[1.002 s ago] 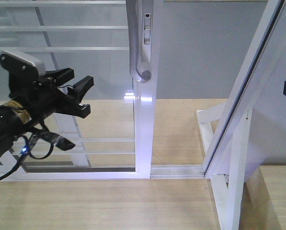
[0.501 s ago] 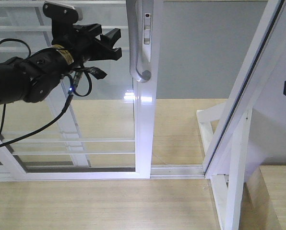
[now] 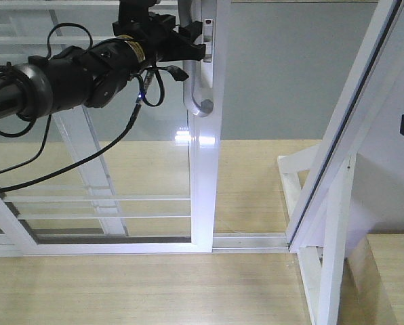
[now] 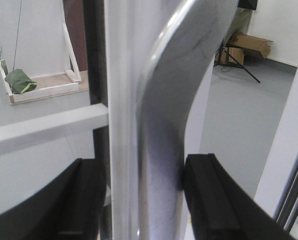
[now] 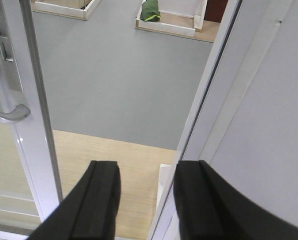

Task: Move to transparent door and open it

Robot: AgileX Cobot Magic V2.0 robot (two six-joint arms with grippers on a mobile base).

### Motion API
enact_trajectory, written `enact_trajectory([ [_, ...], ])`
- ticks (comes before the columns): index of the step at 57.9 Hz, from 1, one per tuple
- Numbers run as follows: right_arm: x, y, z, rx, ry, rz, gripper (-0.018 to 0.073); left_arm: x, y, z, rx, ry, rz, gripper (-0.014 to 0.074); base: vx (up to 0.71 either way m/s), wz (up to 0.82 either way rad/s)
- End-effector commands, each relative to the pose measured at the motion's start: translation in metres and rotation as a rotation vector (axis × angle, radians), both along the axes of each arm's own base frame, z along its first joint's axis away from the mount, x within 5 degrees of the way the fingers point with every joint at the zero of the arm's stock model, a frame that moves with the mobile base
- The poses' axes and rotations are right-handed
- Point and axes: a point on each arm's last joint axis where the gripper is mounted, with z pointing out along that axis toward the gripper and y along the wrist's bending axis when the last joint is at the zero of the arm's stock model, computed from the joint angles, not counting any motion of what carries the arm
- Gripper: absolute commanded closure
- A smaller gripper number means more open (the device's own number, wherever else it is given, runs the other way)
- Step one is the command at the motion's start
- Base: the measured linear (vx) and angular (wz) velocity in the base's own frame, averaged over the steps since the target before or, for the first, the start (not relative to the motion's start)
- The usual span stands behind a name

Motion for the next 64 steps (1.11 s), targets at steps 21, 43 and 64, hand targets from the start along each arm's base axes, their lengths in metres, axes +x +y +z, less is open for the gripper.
enact_trajectory([
  [21, 0.001, -0.002, 0.017, -0.013, -0.110, -0.008, 0.0220, 0.000, 0.008, 0.041, -0.067, -0.055, 0.032, 0.0181, 0.00, 0.00],
  [43, 0.001, -0.002, 0.017, -0.013, -0.110, -0.008, 0.0222, 0.002, 0.038, 0.050, -0.023, 0.037, 0.135, 0.0181, 0.00, 0.00],
  [64, 0.001, -0.002, 0.017, -0.013, -0.110, -0.008, 0.0222, 0.000, 0.076, 0.069, -0.041, 0.086, 0.245, 0.0181, 0.00, 0.00],
])
